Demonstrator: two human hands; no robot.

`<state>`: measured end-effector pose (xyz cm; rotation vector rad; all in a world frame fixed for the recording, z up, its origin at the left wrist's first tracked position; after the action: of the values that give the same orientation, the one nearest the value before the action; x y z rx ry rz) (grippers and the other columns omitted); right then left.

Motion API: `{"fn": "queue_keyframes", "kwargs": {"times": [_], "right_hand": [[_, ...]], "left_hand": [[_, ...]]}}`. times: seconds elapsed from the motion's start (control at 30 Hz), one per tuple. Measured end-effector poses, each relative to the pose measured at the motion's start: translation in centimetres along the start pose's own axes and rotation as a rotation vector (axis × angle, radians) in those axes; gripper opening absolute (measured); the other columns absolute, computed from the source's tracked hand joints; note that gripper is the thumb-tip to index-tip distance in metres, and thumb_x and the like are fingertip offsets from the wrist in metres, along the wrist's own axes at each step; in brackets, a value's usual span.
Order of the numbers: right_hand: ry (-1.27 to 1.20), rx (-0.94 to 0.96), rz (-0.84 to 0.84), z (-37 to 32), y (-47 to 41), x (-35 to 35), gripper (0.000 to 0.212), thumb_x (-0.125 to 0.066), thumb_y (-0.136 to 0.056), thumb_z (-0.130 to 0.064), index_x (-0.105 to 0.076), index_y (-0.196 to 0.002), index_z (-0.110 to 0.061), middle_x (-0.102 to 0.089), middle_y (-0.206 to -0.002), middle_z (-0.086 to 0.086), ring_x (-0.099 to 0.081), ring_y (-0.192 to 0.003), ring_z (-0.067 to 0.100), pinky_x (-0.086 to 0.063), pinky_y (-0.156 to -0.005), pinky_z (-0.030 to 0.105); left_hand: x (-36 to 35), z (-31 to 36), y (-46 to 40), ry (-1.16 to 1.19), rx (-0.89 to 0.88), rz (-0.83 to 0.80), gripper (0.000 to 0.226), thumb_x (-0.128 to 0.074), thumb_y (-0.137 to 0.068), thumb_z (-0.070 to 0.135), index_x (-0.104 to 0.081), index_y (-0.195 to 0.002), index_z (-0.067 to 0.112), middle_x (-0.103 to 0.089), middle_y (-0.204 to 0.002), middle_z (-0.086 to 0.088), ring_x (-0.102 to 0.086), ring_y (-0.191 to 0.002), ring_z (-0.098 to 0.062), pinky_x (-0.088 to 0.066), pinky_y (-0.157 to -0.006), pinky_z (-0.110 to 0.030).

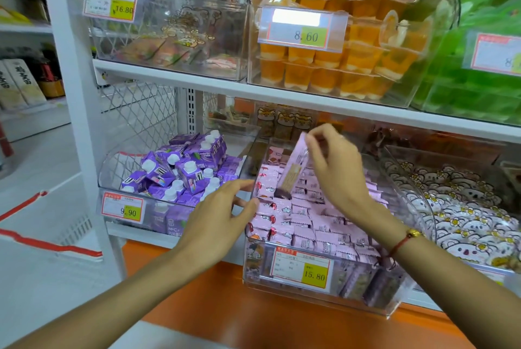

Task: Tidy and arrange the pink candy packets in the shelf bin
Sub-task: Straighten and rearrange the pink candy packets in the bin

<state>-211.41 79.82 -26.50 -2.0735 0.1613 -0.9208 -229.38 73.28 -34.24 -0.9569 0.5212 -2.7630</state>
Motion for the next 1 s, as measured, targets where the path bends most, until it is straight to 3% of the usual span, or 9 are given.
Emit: {"fn": "queue_keyframes", "kwargs": {"times": [0.1,0.17,0.27,0.4,0.57,0.63,0.73,0.87,1.0], "right_hand": [[-0.175,-0.100,0.227,-0.5,0.6,2.8,0.014,-0.045,-0.098,-0.026,-0.054,-0.091,-0.017,-0.062,-0.075,-0.002,-0.061,-0.066,0.021,-0.053,-0.057,0.042],[-0.306,-0.248,0.309,-0.1,1.9,3.8,0.015,-0.046,-0.099,-0.024,-0.055,-0.089,-0.016,-0.063,-0.077,0.000,-0.061,-0.070,0.022,-0.054,-0.061,0.038],[-0.570,-0.528,0.189,0.8,4.3,3.1,0.018,-0.047,-0.098,-0.020,-0.058,-0.087,-0.012,-0.066,-0.080,0.005,-0.064,-0.069,0.011,-0.053,-0.055,0.021],[-0.687,-0.652,0.098,0.6,5.7,2.3,0.021,-0.048,-0.098,-0.019,-0.061,-0.089,-0.006,-0.067,-0.080,0.001,-0.061,-0.063,0.004,-0.048,-0.054,0.014],[-0.913,-0.827,0.019,0.3,5.8,2.2,0.023,-0.051,-0.097,-0.023,-0.064,-0.087,-0.007,-0.069,-0.085,0.004,-0.063,-0.064,0.009,-0.050,-0.054,0.016],[-0.772,-0.762,-0.021,0.2,5.8,2.3,0.027,-0.051,-0.096,-0.034,-0.061,-0.088,-0.011,-0.066,-0.078,-0.001,-0.062,-0.062,0.009,-0.052,-0.058,0.023],[-0.327,-0.440,-0.020,-0.5,5.7,3.2,0.037,-0.045,-0.088,-0.055,-0.055,-0.098,-0.020,-0.061,-0.094,-0.009,-0.057,-0.088,0.005,-0.042,-0.073,0.022],[-0.105,-0.050,-0.200,-3.1,6.0,2.6,0.045,-0.043,-0.091,-0.054,-0.045,-0.130,-0.033,-0.046,-0.129,-0.018,-0.035,-0.120,-0.004,-0.028,-0.097,0.010],[-0.072,0.070,-0.301,-4.0,6.5,1.7,0.040,-0.053,-0.093,-0.035,-0.051,-0.132,-0.024,-0.053,-0.124,-0.009,-0.041,-0.116,0.008,-0.035,-0.096,0.027]], "left_hand": [[0.7,0.6,0.0,0.021,0.004,0.054,0.041,-0.054,-0.089,0.046,-0.045,-0.129,0.042,-0.056,-0.105,0.022,-0.059,-0.096,-0.004,-0.048,-0.083,-0.031],[1.2,1.5,0.1,0.054,-0.075,0.114,0.046,-0.056,-0.086,0.050,-0.042,-0.130,0.041,-0.048,-0.112,0.030,-0.052,-0.108,0.002,-0.044,-0.090,-0.026],[1.5,3.7,0.4,0.080,-0.279,0.109,0.058,-0.065,-0.080,0.054,-0.041,-0.131,0.041,-0.043,-0.125,0.030,-0.043,-0.118,0.009,-0.039,-0.095,-0.014],[1.3,5.3,0.9,-0.091,-0.541,0.023,0.061,-0.075,-0.074,0.042,-0.050,-0.129,0.034,-0.047,-0.130,0.019,-0.047,-0.122,-0.001,-0.043,-0.097,-0.028],[1.6,5.8,1.1,0.031,-0.524,0.054,0.048,-0.074,-0.078,0.034,-0.058,-0.124,0.031,-0.062,-0.116,0.019,-0.058,-0.105,0.002,-0.047,-0.086,-0.017],[1.6,5.4,0.8,0.284,-0.286,0.035,0.040,-0.072,-0.074,0.038,-0.067,-0.113,0.029,-0.071,-0.103,0.013,-0.065,-0.092,0.001,-0.052,-0.078,-0.016],[1.2,4.7,0.4,0.618,0.045,0.028,0.028,-0.064,-0.071,0.043,-0.072,-0.088,0.022,-0.074,-0.081,-0.002,-0.069,-0.066,-0.004,-0.055,-0.056,-0.018],[1.2,4.4,0.5,0.633,0.085,0.086,0.023,-0.064,-0.072,0.043,-0.073,-0.077,0.023,-0.074,-0.071,0.003,-0.068,-0.059,-0.005,-0.054,-0.052,-0.019],[1.0,4.2,0.5,0.548,0.028,0.098,0.031,-0.065,-0.067,0.054,-0.074,-0.080,0.027,-0.074,-0.074,0.002,-0.070,-0.069,-0.009,-0.051,-0.059,-0.013]]}}
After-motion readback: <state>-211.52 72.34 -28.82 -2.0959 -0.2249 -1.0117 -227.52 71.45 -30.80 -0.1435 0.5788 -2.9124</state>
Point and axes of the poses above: each hand's wrist, its own y-axis away from the middle knuckle, its own x-axis out of the back of the hand, z = x × y, the point moved 4 cm from there along -y, towards the middle knuckle
